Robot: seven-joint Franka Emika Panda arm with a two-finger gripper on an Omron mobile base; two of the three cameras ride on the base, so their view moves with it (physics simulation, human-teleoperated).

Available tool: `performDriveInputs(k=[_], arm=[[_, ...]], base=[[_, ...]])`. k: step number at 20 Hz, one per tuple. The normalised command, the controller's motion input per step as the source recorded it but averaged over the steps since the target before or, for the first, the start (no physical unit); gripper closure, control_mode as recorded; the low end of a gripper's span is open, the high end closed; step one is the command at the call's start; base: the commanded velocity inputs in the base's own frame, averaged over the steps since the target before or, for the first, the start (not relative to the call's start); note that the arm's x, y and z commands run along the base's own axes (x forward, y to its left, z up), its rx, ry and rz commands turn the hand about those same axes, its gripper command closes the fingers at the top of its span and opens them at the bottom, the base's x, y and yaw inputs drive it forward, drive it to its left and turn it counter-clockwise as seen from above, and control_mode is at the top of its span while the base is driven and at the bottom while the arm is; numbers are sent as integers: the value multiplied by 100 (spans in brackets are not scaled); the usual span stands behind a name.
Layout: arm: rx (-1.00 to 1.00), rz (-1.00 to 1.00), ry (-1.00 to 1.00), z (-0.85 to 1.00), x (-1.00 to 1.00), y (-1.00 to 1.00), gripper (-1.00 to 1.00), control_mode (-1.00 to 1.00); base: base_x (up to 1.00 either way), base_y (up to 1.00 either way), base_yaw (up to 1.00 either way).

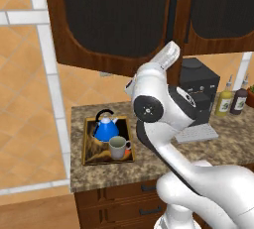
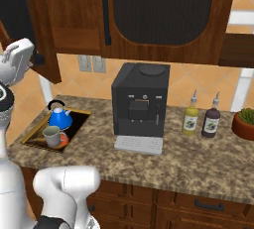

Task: Pick the kettle from the counter and place it on the tray. Then pick the mug from the cabinet and place it on the tray. Then close the cabinet doors.

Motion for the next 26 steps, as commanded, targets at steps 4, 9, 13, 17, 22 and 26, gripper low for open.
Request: performDriveInputs(k=[4, 9, 13, 17, 22, 26], arm=[[10, 23, 0, 9, 73, -54, -100, -100], [8, 15, 0, 8, 99, -38, -100, -100], [5, 10, 0, 0, 100, -22, -100, -100], [6, 6, 3, 0, 100, -11, -100, -100], [5, 1, 4, 0, 100, -1, -100, -100], [4, 0, 4, 0, 95, 0, -100, -100]], base=[[0, 0, 0], [0, 0, 0], [0, 0, 0], [0, 0, 0], [0, 0, 0], [0, 0, 0]])
